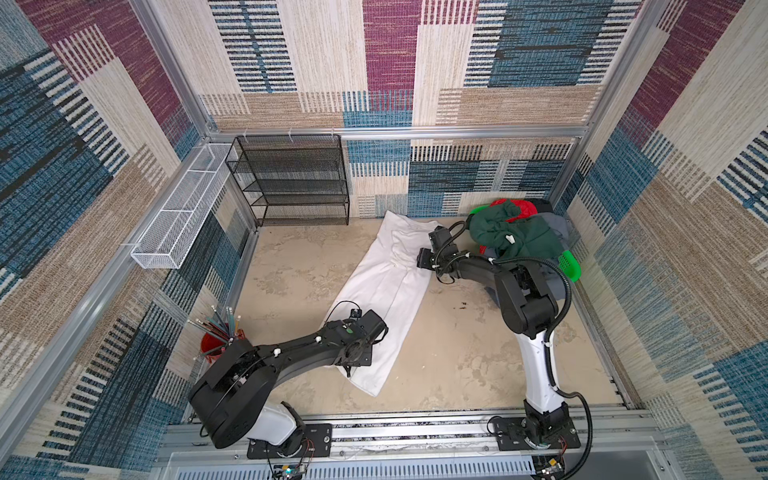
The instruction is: Fold and stack the t-shirts
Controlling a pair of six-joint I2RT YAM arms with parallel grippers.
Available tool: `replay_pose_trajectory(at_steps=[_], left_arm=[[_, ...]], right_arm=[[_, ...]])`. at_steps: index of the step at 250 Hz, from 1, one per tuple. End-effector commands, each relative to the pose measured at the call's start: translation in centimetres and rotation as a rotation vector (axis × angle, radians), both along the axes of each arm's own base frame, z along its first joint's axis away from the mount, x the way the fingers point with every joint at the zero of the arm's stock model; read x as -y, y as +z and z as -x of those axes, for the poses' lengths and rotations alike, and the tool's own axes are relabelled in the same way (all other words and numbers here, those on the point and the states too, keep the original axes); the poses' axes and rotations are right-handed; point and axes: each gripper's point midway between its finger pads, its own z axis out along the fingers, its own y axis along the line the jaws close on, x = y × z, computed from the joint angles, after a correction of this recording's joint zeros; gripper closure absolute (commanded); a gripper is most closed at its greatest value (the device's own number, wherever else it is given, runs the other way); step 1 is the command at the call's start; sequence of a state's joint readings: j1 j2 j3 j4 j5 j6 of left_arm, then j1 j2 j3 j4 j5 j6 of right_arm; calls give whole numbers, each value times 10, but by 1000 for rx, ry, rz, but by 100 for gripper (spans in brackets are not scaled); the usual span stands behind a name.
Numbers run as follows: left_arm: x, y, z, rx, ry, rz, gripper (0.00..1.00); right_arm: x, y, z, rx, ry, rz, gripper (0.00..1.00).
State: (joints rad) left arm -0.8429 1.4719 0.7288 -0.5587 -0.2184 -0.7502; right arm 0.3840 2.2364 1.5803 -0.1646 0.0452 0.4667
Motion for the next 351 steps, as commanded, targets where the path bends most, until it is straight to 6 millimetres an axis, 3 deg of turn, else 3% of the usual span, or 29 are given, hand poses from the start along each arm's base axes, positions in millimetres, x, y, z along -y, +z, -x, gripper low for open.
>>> replay_pose_trajectory(at_steps=[1, 28, 64, 97, 132, 163, 194, 250, 297, 351], left_arm=[[34, -5, 32, -131, 12, 95, 89], [67, 9, 34, -105, -78, 82, 70], [86, 28, 30, -90, -162, 41, 53], [82, 43, 25, -46, -169, 51, 43], [50, 56, 22, -2, -126, 28, 38], [15, 54, 19, 32, -43, 54, 38], [-14, 47, 19, 46, 33, 110, 37], [-50, 26, 16, 39, 146, 167, 38], [-59, 9, 17, 18, 208, 183, 40], [-57, -6, 22, 3, 212, 215, 43]], right_arm=[[21, -21, 12, -103, -2, 54, 35], [31, -17, 6, -96, -10, 30, 33], [42, -10, 5, -83, -17, 29, 25], [52, 2, 12, -65, -40, 32, 0], [60, 15, 32, -65, -75, 9, 2], [59, 25, 65, -70, -69, -68, 2], [53, 26, 110, -95, -40, -155, 1], [17, 23, 192, -156, 44, -213, 2], [-5, 6, 257, -272, 95, -250, 2], [-22, 2, 313, -368, 163, -235, 1]])
